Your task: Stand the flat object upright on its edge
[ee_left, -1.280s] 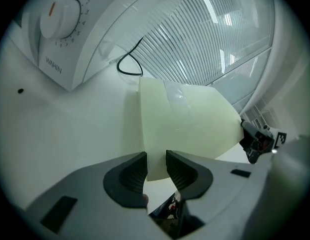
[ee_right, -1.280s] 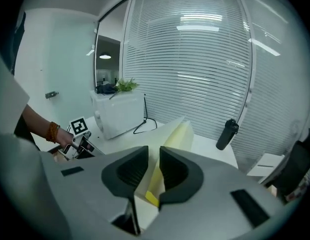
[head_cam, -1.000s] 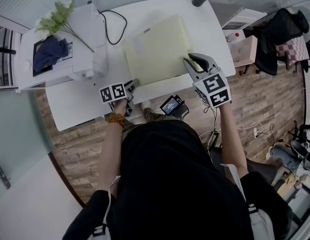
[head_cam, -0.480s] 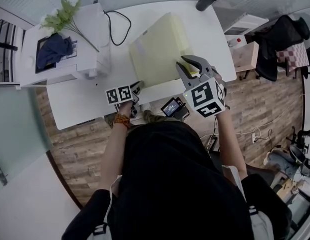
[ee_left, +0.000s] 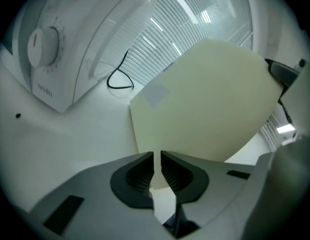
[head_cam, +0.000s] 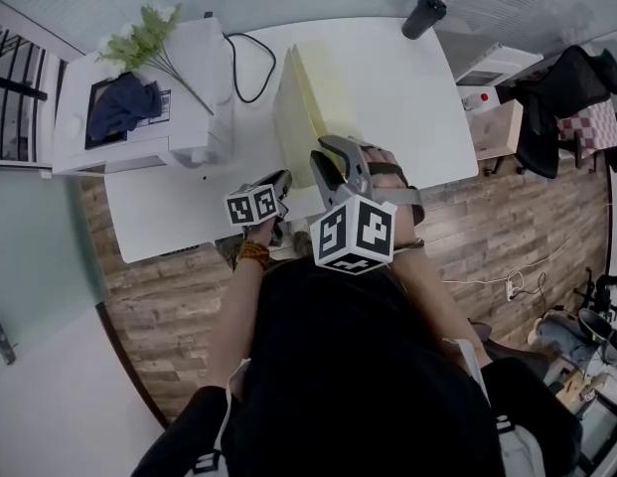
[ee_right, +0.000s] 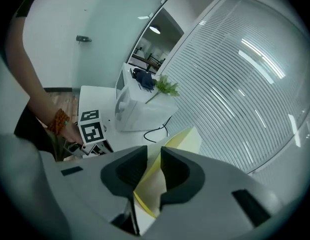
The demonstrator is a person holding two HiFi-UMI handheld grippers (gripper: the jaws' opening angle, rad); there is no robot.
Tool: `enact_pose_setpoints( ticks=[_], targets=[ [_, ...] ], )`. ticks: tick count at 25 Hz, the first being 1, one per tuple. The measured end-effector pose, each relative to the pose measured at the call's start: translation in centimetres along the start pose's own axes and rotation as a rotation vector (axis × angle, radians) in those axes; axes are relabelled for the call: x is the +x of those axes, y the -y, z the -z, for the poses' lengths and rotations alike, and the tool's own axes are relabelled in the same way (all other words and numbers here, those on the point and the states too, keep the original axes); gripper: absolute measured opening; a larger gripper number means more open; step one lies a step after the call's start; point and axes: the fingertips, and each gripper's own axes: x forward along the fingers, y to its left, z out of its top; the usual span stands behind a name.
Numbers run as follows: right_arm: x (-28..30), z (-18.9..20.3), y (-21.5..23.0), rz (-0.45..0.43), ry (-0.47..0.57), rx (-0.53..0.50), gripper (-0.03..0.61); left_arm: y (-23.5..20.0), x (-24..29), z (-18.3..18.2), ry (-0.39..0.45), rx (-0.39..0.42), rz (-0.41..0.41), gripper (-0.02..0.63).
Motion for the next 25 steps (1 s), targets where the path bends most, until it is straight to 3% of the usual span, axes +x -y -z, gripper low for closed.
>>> enact_pose_setpoints(
  ticks=[8, 14, 17, 20, 25],
  targets=[
    [0.0, -1.0, -0.8, -0.009, 0.014, -0.054, 0.077, 4.4, -6.2, -6.7, 0.258, 0.141, 0.116, 0.040],
    [0.1, -2.0, -2.2, -0.010, -0.021, -0.167, 0.084, 6.1, -8.4, -7.8, 0.322, 0.240, 0.107, 0.040],
    [-0.7, -3.6, -3.2, -0.070, 0.074, -0.149, 0.087, 6.3, -8.8, -8.0, 0.328, 0.256, 0.103, 0.041],
    [-3.3, -4.6, -1.3, -0.118, 0.236, -0.048, 0.087, 7.3, -9.7, -8.3, 0.345, 0.311, 0.130, 0.056],
    [-5.4, 0.9, 1.7, -0.250, 0.412, 0.060, 0.131, 11.4, -13.0, -8.8, 0.377, 0.494, 0.254, 0.128]
  ],
)
